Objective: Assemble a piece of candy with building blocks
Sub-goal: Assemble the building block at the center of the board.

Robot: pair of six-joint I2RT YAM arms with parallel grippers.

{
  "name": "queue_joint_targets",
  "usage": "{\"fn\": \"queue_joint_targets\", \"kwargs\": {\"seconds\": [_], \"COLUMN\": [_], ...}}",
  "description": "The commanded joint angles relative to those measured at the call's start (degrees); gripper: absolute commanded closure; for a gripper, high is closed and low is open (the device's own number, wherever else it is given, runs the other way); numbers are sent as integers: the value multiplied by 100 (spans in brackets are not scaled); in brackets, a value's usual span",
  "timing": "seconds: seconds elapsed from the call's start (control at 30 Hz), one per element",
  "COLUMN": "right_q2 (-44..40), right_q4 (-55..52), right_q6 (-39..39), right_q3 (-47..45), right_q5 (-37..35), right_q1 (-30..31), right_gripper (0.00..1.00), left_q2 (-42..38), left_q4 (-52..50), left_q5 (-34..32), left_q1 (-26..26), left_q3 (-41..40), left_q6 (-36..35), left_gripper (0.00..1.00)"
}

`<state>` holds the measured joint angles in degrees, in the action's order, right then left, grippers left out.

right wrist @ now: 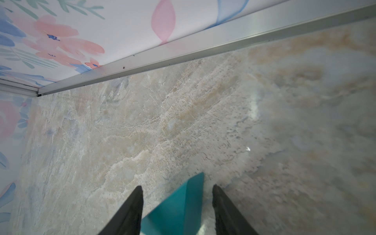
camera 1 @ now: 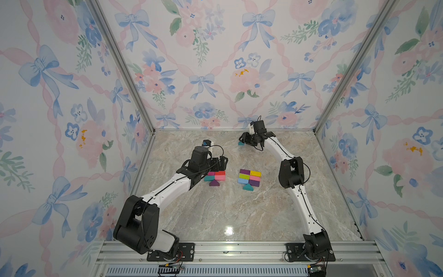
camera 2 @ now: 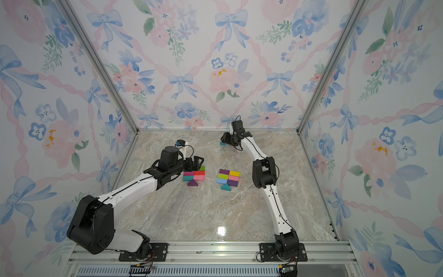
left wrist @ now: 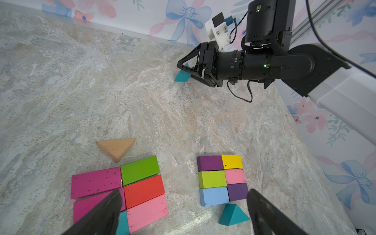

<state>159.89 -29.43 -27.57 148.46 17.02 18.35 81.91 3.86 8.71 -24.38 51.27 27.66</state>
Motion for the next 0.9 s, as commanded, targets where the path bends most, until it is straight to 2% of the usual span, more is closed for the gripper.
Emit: {"fn": "queue_joint_targets", "kwargs": {"seconds": [0.0,0.27,0.47,0.87], "right_q2": [150,-81,-624,-2506], "right_q4": [-465,-556,-305,1203], "right_q6": [134,220,221,-17], "right_q3": [69,-174,-971,-4365], "right_q5": [-192,-268,-269,-41], "right_q1": [46,46,55,-128], "right_gripper": [47,58,63,66], "left_q2": [-74,-139,-227,-558], "left_q4": [180,338,420,501], "left_q5": [147,234,289,395], "left_q1": [84,222,266,333], "left_q3": [-158,-317,-413,-691], "left_q6": [102,161,178,161], "left_gripper": [2,2,2,2]}}
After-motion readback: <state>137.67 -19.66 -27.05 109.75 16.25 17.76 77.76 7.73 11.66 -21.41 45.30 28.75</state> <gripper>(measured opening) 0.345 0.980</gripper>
